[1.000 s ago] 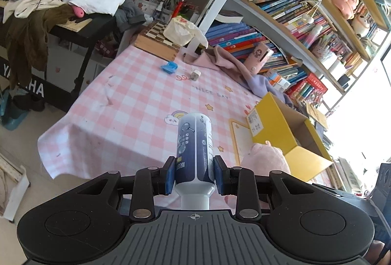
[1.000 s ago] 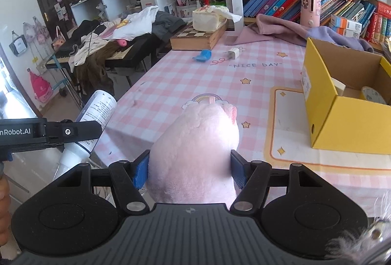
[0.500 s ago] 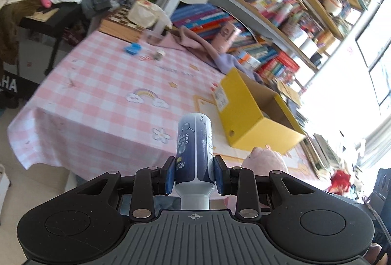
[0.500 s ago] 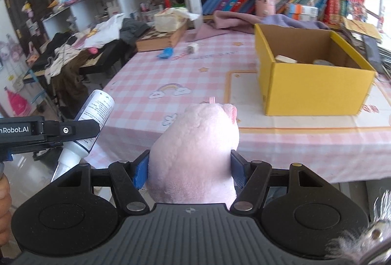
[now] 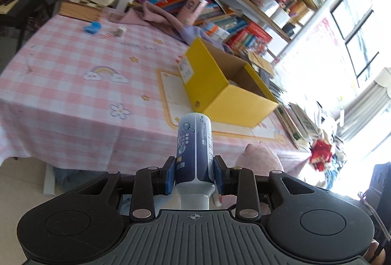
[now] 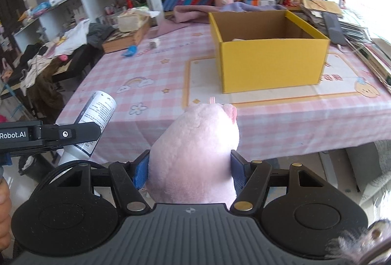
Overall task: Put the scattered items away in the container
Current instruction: 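Carry the plush toy and bottle over the yellow box with both tools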
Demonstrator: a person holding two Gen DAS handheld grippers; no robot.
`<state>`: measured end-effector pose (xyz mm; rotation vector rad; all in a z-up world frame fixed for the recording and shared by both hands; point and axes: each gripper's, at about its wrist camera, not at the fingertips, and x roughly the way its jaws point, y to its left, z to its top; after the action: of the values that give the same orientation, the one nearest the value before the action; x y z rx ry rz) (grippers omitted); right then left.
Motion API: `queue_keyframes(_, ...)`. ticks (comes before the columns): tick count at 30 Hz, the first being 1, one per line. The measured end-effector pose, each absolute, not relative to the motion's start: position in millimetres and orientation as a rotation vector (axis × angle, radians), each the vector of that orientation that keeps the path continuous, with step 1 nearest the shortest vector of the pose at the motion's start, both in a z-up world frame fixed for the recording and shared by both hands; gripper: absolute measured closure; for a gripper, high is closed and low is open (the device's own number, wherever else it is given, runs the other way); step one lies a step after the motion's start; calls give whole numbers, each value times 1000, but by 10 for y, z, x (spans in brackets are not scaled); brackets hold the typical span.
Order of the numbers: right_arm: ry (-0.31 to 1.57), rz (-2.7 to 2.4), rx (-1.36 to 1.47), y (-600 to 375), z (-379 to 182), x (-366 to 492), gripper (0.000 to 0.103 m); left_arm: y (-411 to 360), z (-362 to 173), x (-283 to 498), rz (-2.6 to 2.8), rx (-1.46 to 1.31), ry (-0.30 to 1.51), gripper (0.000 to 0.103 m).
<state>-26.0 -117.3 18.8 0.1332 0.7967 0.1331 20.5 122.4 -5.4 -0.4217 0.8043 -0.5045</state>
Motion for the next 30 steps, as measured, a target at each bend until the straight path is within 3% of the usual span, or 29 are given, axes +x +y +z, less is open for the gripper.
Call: queue_keyframes(30,794,-123,204,-2036,224,-388,40,147,-141,587,-784,-339,916,72)
